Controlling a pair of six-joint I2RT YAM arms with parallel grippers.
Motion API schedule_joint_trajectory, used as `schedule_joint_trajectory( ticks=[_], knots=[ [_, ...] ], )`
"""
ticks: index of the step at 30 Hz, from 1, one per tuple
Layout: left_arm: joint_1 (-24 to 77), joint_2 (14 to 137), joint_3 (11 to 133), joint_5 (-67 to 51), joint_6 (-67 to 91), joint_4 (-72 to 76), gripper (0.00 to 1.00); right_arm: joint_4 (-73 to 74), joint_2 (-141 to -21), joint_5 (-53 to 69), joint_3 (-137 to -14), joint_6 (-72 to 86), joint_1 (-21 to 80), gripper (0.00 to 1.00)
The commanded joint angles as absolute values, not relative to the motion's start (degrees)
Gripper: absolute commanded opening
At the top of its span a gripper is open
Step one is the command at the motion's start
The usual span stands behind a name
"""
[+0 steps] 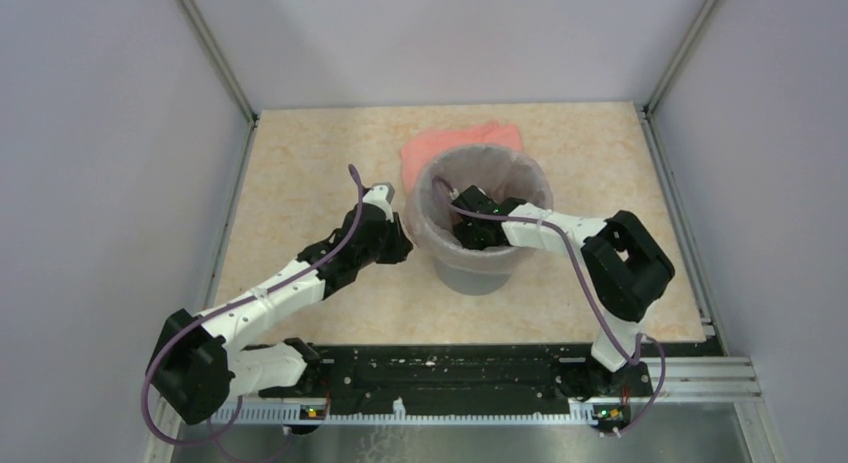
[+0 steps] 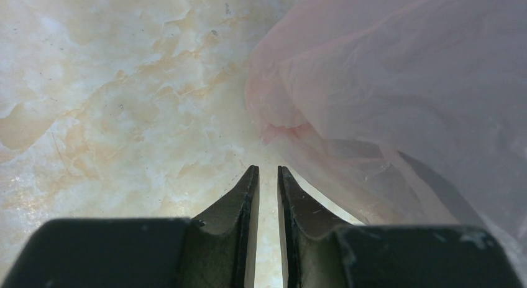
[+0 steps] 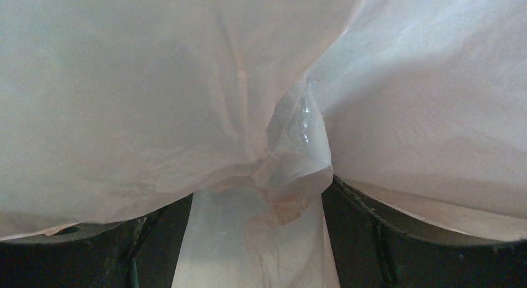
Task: Put the trash bags into the trash bin
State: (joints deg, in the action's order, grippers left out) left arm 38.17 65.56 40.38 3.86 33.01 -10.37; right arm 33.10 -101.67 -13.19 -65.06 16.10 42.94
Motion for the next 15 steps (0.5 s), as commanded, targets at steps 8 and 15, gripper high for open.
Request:
schedule_joint_trajectory(
  ticks=[8, 15],
  knots=[
    [38.0, 65.6, 42.8, 2.9, 31.7, -8.1, 0.23, 37.7, -103.0, -13.7, -69.7, 15.6, 42.5, 0.75],
    [38.0, 65.4, 43.0, 2.5, 31.5, -8.0, 0.23, 41.1, -101.5, -14.2, -72.7, 15.8, 42.6, 0.75]
  ],
)
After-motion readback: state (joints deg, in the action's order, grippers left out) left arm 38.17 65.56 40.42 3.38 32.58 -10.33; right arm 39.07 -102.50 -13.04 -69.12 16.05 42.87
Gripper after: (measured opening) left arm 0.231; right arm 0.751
